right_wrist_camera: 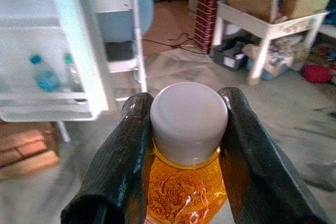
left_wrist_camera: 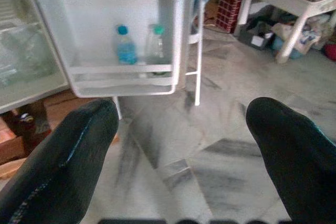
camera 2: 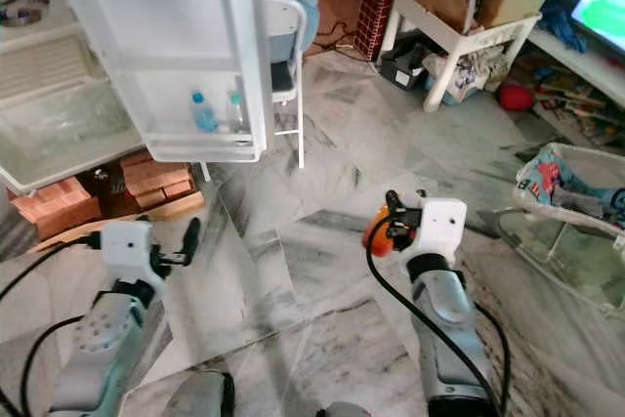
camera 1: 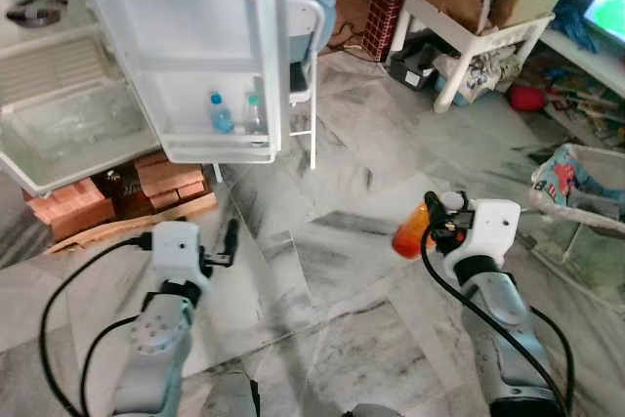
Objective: Restocking fridge
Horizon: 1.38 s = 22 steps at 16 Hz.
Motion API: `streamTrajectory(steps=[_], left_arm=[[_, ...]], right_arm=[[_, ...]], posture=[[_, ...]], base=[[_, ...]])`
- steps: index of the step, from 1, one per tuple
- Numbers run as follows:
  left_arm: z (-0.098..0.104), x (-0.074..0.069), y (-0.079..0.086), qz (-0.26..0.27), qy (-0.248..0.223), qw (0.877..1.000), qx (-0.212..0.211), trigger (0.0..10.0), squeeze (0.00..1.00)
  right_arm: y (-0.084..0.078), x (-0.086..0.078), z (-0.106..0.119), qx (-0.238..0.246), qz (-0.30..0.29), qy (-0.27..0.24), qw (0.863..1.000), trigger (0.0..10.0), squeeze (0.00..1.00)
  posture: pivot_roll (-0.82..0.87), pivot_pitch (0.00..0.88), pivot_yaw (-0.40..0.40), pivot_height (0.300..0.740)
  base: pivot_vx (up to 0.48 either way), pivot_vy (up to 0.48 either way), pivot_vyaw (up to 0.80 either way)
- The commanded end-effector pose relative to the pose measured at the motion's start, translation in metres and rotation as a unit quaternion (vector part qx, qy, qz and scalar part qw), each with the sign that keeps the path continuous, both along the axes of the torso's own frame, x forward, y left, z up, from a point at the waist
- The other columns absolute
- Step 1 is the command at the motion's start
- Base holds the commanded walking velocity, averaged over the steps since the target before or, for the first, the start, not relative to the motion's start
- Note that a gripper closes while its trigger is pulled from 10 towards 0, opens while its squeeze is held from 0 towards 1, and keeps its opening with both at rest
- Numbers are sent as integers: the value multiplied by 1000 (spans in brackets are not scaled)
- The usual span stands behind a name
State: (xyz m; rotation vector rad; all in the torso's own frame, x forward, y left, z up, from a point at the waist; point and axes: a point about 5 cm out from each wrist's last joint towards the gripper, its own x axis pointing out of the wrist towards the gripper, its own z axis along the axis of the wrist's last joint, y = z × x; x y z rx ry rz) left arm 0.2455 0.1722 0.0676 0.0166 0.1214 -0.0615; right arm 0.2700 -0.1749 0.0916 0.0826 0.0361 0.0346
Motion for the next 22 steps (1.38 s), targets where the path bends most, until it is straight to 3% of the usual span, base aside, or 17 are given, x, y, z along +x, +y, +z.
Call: streamTrajectory(steps=[1, 7, 16, 22], left_arm=[[1, -1, 3, 4, 3, 1000, 1, 10000, 0], [7, 2, 1, -20, -20, 1000, 13, 10000, 0], [8, 5, 4, -4, -18, 1000, 19, 10000, 0], [4, 5, 3, -9, -15, 1000, 25, 10000, 0]], right_arm=[[11, 4, 14, 4, 26, -31, 999, 10000, 0], [21, 3, 18, -11, 60, -47, 997, 10000, 0], [25, 5, 20, -19, 73, -57, 996, 10000, 0], [21, 6, 21, -22, 66, -59, 996, 10000, 0]], posture=[[91, 138, -80, 740], [92, 142, -71, 740], [91, 138, -76, 740], [87, 139, -79, 740]], base=[[0, 446, 0], [106, 408, 129], [474, 0, 749], [480, 0, 73]])
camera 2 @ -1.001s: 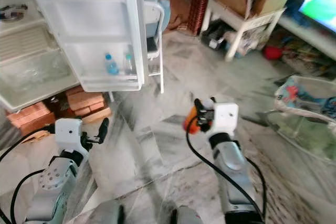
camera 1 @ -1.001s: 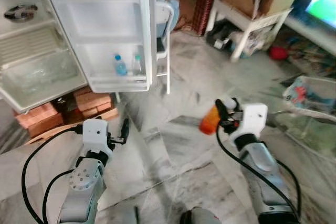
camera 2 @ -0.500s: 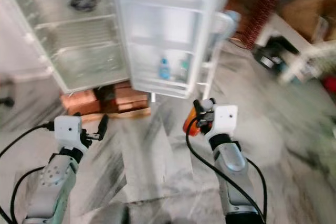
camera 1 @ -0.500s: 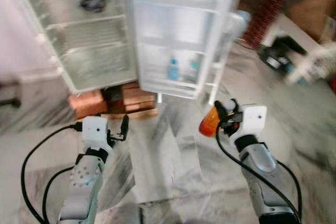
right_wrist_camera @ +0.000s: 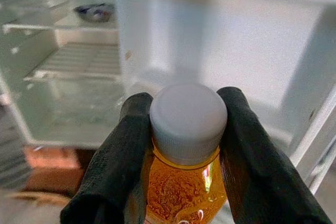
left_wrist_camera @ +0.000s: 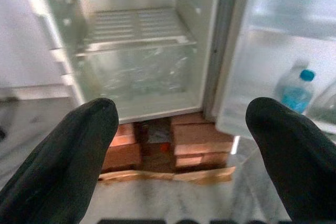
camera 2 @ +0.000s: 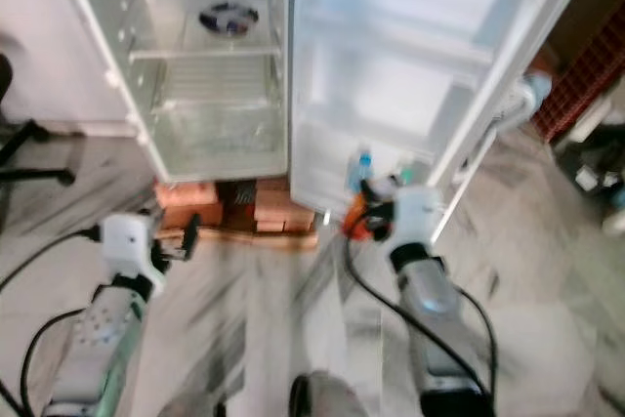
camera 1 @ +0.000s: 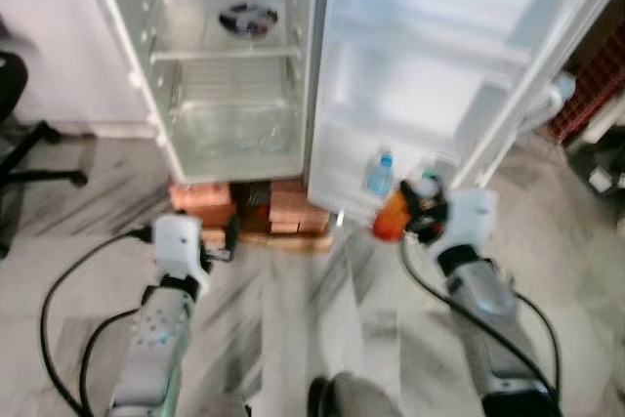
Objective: Restocking fridge
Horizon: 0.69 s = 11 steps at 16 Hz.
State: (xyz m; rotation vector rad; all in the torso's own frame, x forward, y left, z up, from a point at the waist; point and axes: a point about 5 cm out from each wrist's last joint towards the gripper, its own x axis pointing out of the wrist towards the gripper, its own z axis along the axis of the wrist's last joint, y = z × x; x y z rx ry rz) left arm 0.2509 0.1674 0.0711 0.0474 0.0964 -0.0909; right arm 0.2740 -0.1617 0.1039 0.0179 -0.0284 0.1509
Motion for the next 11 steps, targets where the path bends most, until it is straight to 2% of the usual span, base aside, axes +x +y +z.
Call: streamTrajectory(steps=[1, 8, 10, 11], left_arm=[[0, 0, 7, 6, -2, 1000, 14, 10000, 0], [-3, -2, 6, 11, 0, 1000, 20, 10000, 0], [-7, -6, 17, 45, 19, 998, 29, 10000, 0], [-10, -13, 21, 47, 24, 998, 33, 10000, 0]], right_arm=[[8, 2, 9, 10, 9, -24, 1000, 10000, 0], [8, 1, 8, 8, 12, -23, 1000, 10000, 0], [7, 0, 13, -4, 13, -36, 999, 10000, 0], [5, -2, 15, -7, 11, -40, 999, 10000, 0]], posture=[[85, 138, -79, 740], [87, 142, -84, 740], [83, 146, -84, 740], [88, 148, -88, 740]], base=[[480, 0, 0], [462, 0, 0], [0, 0, 0], [0, 0, 0]])
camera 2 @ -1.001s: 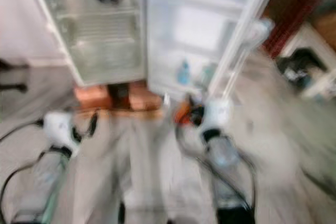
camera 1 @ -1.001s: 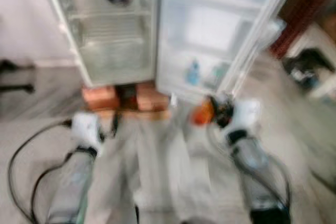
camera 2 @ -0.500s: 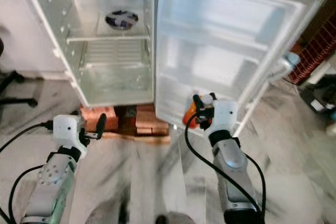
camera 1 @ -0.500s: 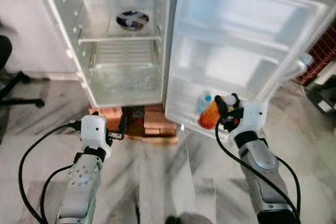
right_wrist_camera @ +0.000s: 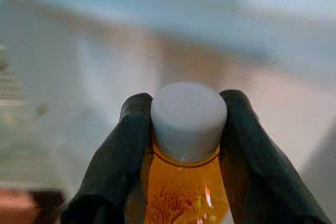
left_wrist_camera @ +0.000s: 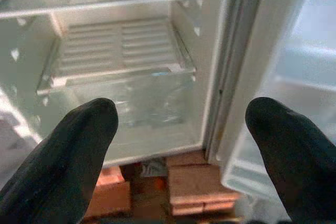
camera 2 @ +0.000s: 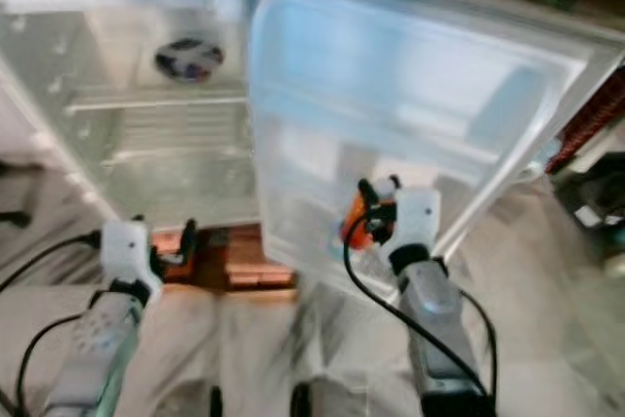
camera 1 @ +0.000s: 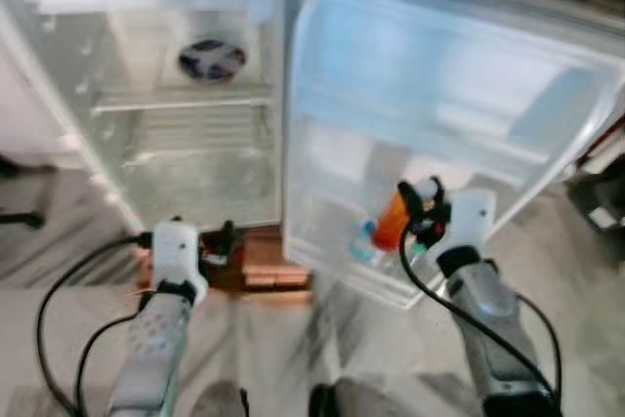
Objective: Restocking fridge
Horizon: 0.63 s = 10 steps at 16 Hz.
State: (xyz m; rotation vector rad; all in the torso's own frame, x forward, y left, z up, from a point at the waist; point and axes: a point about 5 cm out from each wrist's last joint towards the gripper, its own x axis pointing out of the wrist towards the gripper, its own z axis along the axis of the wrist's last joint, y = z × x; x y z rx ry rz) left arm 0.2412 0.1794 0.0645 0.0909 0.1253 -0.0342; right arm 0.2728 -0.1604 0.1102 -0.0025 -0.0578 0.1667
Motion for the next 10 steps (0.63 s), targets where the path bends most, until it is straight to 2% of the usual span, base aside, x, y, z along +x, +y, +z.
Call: streamTrajectory(steps=[1, 3, 5, 7, 10], left_arm=[[-4, -9, 11, 16, 12, 1000, 15, 10000, 0], [-2, -18, 12, -2, 5, 1000, 26, 10000, 0], [5, -24, 18, -2, -7, 998, 59, 10000, 0], [19, -24, 13, -11, -49, 996, 79, 10000, 0], [25, -19, 5, -4, -59, 997, 58, 10000, 0]], right_arm=[[1, -3, 8, 6, 0, -23, 1000, 10000, 0], [-3, -10, 4, 6, -4, -17, 1000, 10000, 0], [-7, -17, -1, 7, -9, -5, 1000, 10000, 0], [-5, -20, -5, 8, -4, 2, 1000, 10000, 0], [1, -21, -3, 24, 14, 4, 1000, 10000, 0]], posture=[[95, 150, -93, 740], [106, 150, -98, 740], [109, 151, -98, 740], [111, 154, -100, 740], [106, 156, -101, 740]], base=[[0, 0, 0], [0, 0, 0], [0, 0, 0], [0, 0, 0], [0, 0, 0]])
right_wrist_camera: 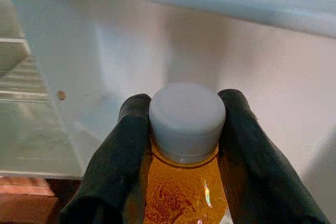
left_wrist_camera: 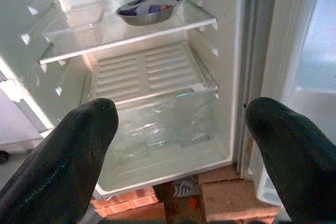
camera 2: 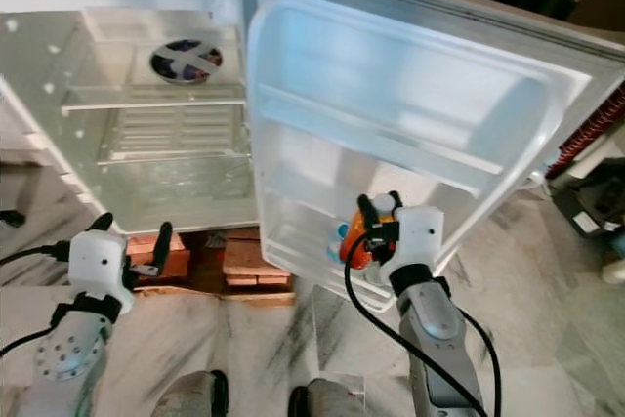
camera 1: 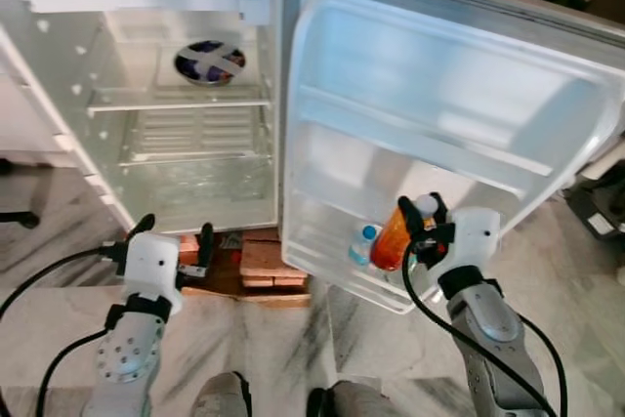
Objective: Restocking fridge
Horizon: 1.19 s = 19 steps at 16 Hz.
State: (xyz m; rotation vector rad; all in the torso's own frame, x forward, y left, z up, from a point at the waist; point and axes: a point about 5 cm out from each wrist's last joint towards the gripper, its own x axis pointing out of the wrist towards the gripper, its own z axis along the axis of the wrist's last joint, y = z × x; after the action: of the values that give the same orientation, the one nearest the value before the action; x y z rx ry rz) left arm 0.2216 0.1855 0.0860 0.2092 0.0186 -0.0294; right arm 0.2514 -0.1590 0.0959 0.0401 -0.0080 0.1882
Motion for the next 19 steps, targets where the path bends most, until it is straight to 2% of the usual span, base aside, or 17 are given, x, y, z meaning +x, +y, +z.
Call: streamTrajectory(steps=[1, 2, 9, 19], left_arm=[[3, 1, -3, 2, 0, 1000, -15, 10000, 0], [-2, 0, -5, 4, 13, 999, -37, 10000, 0], [-2, 5, -9, -5, 15, 999, -34, 10000, 0], [-2, 10, -11, -3, 16, 999, -39, 10000, 0]], right_arm=[[2, -1, 11, 10, 12, -20, 1000, 10000, 0], [5, -3, 10, 16, 30, -18, 999, 10000, 0], [13, -1, 8, 16, 52, -18, 998, 10000, 0], [17, 3, 11, 16, 69, -19, 997, 10000, 0]], posture=[[106, 156, -101, 740], [106, 157, -103, 740], [129, 143, -97, 740], [115, 146, -104, 655]], base=[[0, 0, 0], [0, 0, 0], [0, 0, 0], [0, 0, 0]])
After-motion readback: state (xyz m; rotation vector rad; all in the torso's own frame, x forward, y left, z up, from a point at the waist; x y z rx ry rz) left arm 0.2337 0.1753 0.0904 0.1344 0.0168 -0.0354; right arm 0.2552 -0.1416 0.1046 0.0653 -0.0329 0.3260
